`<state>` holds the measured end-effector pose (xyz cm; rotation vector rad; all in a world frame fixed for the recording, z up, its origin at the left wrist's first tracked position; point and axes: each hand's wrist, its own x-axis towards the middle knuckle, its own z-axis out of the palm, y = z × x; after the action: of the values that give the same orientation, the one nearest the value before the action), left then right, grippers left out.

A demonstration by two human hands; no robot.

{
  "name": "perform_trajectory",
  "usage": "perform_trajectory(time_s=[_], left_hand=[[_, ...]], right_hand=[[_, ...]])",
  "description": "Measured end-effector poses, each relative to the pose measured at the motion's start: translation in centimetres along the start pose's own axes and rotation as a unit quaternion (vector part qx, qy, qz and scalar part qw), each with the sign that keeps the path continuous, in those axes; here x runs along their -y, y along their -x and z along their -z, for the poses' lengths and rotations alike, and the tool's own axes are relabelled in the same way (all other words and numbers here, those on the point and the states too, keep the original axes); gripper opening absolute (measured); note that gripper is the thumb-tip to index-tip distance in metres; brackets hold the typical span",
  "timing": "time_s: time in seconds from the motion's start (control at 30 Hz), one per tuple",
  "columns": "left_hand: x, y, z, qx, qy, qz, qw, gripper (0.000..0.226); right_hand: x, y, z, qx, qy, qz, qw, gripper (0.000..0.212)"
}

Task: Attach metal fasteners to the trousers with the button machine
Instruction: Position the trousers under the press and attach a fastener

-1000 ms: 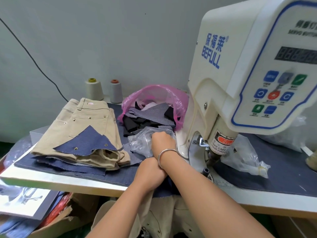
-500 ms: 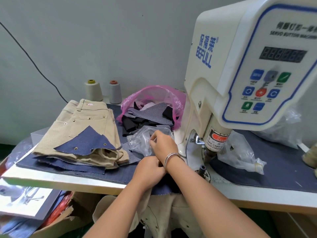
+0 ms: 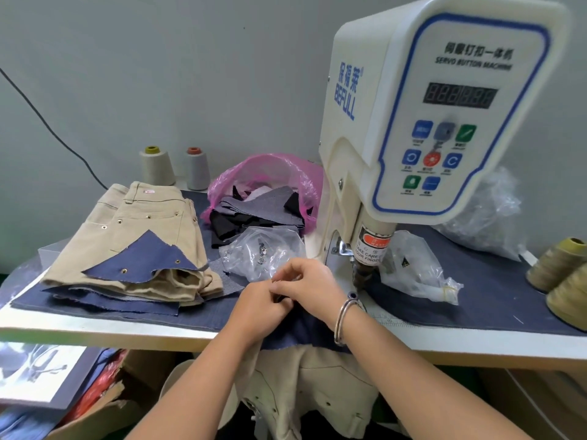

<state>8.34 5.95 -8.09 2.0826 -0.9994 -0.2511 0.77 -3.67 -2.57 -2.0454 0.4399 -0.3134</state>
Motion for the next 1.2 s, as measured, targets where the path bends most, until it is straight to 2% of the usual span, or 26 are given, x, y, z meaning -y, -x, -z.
perform_trajectory(time_s=[0.07, 0.13, 0.27, 0.37, 0.43, 0.47, 0.53, 0.6, 0.73, 0.87, 0.97, 1.2], left_hand=[[-0.1, 0.2, -0.1, -0.012, -0.013, -0.004, 1.000, 0.024], [-0.2, 0.2, -0.2, -0.017, -0.028, -0.011, 0.999, 0.025], [-0.2, 0.2, -0.2, -0.016, -0.036, -0.010, 0.999, 0.033], [-0.1, 0.2, -0.2, -0.011, -0.039, -0.008, 0.999, 0.015], [-0.1, 0.2, -0.1, -0.013, -0.036, -0.015, 0.999, 0.022], [0.0, 0.1, -0.2, -0.014, -0.036, -0.018, 0.999, 0.024], [-0.1, 0.1, -0.2, -0.010, -0.032, -0.023, 0.999, 0.014], [0.1, 0.1, -0.3, -0.011, -0.028, -0.027, 0.999, 0.005], [0.3, -0.2, -0.4, -0.021, -0.018, -0.030, 0.999, 0.016], [0.3, -0.3, -0.5, -0.024, -0.009, -0.037, 0.999, 0.026], [0.4, -0.2, -0.5, -0.028, -0.014, -0.038, 0.999, 0.028], [0.5, -0.1, -0.6, -0.036, -0.022, -0.035, 0.999, 0.038]], right_hand=[[0.1, -0.1, 0.2, 0.026, -0.079, -0.031, 0.996, 0.010], [0.0, -0.3, 0.2, 0.039, -0.107, -0.051, 0.992, 0.018], [-0.6, -0.5, 0.0, 0.038, -0.102, -0.047, 0.993, 0.020], [-0.8, -0.3, -0.2, 0.038, -0.095, -0.034, 0.994, 0.021], [-0.7, -0.2, -0.3, 0.029, -0.100, -0.031, 0.994, 0.017], [-0.6, -0.1, -0.3, 0.019, -0.105, -0.029, 0.994, 0.013], [-0.5, 0.6, -0.4, -0.018, -0.122, -0.017, 0.992, 0.010], [-0.6, 2.3, -0.2, -0.064, -0.149, 0.007, 0.987, 0.014], [-2.5, 6.8, 1.9, -0.158, -0.103, 0.057, 0.980, 0.023], [-4.9, 8.5, 5.1, -0.237, -0.108, 0.019, 0.965, 0.017], [-5.6, 7.9, 6.8, -0.246, -0.096, 0.009, 0.964, 0.020], [-6.4, 6.2, 6.3, -0.201, -0.037, 0.037, 0.978, 0.025]])
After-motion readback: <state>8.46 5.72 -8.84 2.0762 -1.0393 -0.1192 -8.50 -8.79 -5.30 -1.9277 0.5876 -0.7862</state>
